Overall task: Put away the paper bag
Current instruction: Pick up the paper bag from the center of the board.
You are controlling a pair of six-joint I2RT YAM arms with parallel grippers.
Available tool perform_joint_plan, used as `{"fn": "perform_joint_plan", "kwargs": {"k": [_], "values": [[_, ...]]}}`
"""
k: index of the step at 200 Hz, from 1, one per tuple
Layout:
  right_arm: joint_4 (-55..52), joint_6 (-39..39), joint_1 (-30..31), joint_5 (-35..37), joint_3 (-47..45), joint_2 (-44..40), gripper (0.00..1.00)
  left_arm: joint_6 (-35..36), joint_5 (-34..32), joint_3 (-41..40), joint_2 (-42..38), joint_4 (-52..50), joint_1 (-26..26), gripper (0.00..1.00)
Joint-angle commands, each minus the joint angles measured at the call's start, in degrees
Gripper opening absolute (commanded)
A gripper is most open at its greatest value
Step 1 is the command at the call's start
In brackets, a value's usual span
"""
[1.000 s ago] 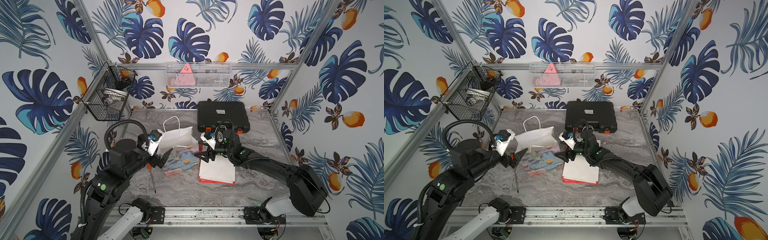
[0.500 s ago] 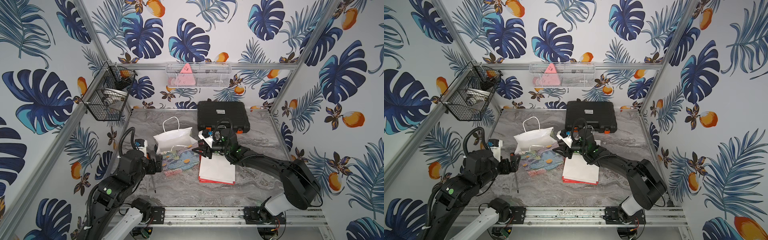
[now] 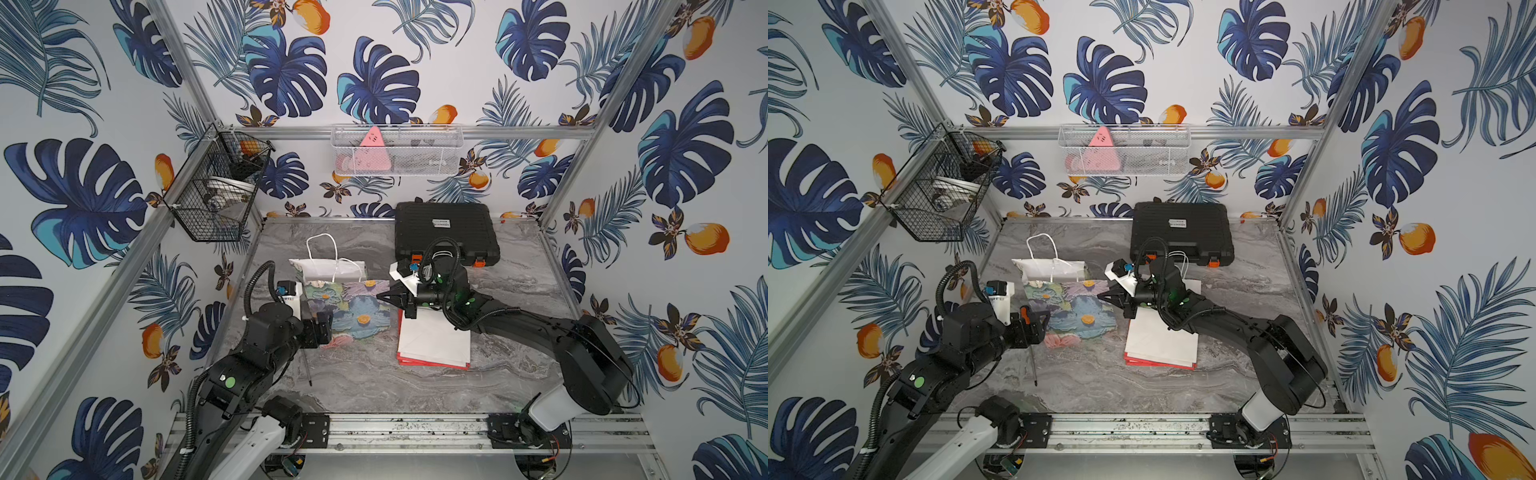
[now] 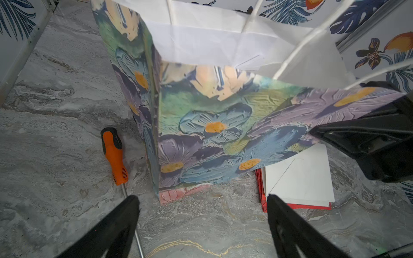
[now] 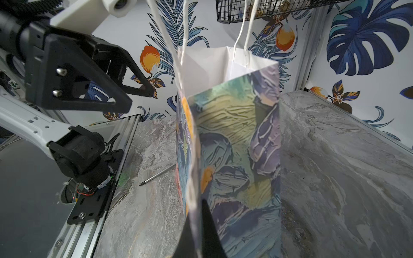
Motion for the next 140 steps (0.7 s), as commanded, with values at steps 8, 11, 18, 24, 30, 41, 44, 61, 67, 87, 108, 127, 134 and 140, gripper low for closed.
{"fn": "perform_joint_plan", "kwargs": {"k": [8,11,18,24,30,41,44,61,67,87,108,127,134,140], "values": [[2.0,-0.2,0.8,3.8,0.9,-2.6,0.0,3.6,-2.0,0.3,-2.4,2.6,0.0,0.94],[1.7,-0.3,0.8,4.1,0.8,-3.0,0.0,3.9,-2.2,0.4,-2.8,2.7,0.0,0.95],[0.6,-0.9,0.8,5.0,0.9,-4.2,0.0,5.0,-2.5,0.6,-3.7,2.8,0.0,0.95],[-0.6,-1.6,0.8,5.7,0.9,-5.2,0.0,5.9,-2.4,0.7,-4.6,3.1,0.1,0.96],[-2.0,-2.4,0.8,6.2,0.9,-6.5,0.0,7.0,-2.3,0.9,-5.2,3.4,0.1,0.96],[-4.4,-3.7,0.7,7.0,0.7,-9.1,0.0,9.1,-1.0,1.0,-6.3,3.9,0.1,0.97],[-5.1,-4.1,0.7,7.2,0.6,-9.9,0.0,9.7,-0.4,1.1,-6.5,4.1,0.1,0.98],[-9.1,-5.4,0.2,8.0,-0.5,-14.8,0.0,12.9,4.8,0.9,-7.3,5.2,0.0,0.99],[-11.2,-6.0,0.1,8.6,-0.9,-16.6,0.0,13.6,6.6,0.6,-7.4,6.0,0.1,0.99],[-20.2,-8.4,-0.5,11.7,-2.3,-23.2,0.0,14.7,13.1,-0.4,-7.7,8.7,0.0,0.99],[-28.7,-8.8,-0.9,16.9,-5.5,-31.3,0.0,15.5,20.5,-2.2,-7.0,11.1,0.0,0.99],[-33.9,-6.1,-0.9,22.2,-9.0,-38.3,0.0,15.0,27.9,-5.8,-5.5,15.0,0.1,0.99],[-35.8,-4.6,-0.9,24.1,-10.4,-40.7,0.0,14.9,31.2,-7.8,-4.5,17.5,0.0,0.99],[-37.0,-3.5,-0.8,25.5,-11.6,-42.8,0.0,14.5,33.5,-9.4,-3.4,20.2,0.0,0.99]]}}
